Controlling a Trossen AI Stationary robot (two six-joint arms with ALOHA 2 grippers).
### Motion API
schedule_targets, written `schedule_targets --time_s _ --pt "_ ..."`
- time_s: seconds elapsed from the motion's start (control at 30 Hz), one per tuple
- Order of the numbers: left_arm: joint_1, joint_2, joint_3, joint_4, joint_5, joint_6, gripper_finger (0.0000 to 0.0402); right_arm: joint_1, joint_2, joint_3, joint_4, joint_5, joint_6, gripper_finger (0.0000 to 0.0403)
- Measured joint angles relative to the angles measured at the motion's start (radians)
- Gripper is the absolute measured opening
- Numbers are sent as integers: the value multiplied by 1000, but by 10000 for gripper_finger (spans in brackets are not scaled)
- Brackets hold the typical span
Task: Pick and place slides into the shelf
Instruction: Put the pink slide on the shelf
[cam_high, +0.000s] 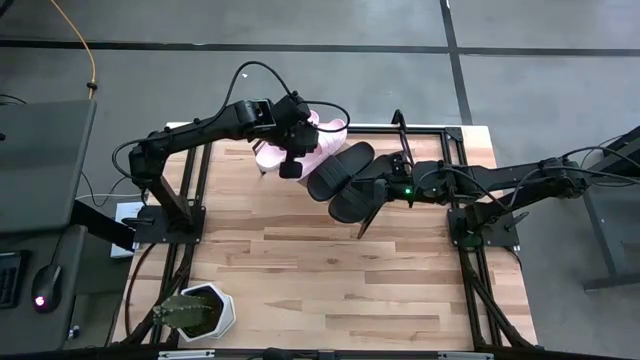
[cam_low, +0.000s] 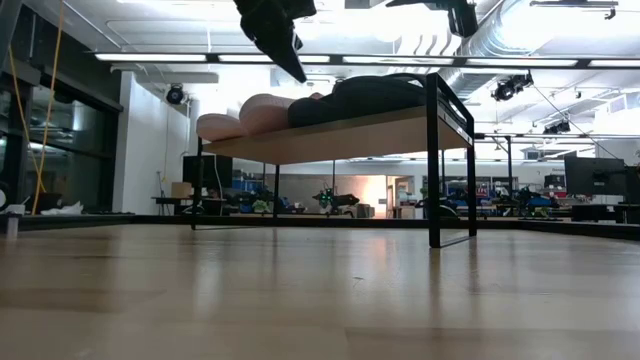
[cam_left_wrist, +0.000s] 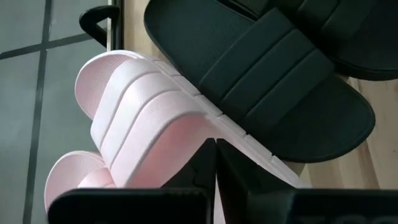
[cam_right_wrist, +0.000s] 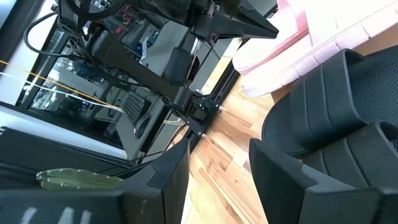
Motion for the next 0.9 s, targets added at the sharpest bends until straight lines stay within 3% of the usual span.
schedule_targets --time_s 0.27,0.9 --pt "0 17 0 20 42 -23 1 0 0 0 0 -5 0 158" --pt "0 113 2 36 37 -39 0 22 0 0 -1 -2 8 158"
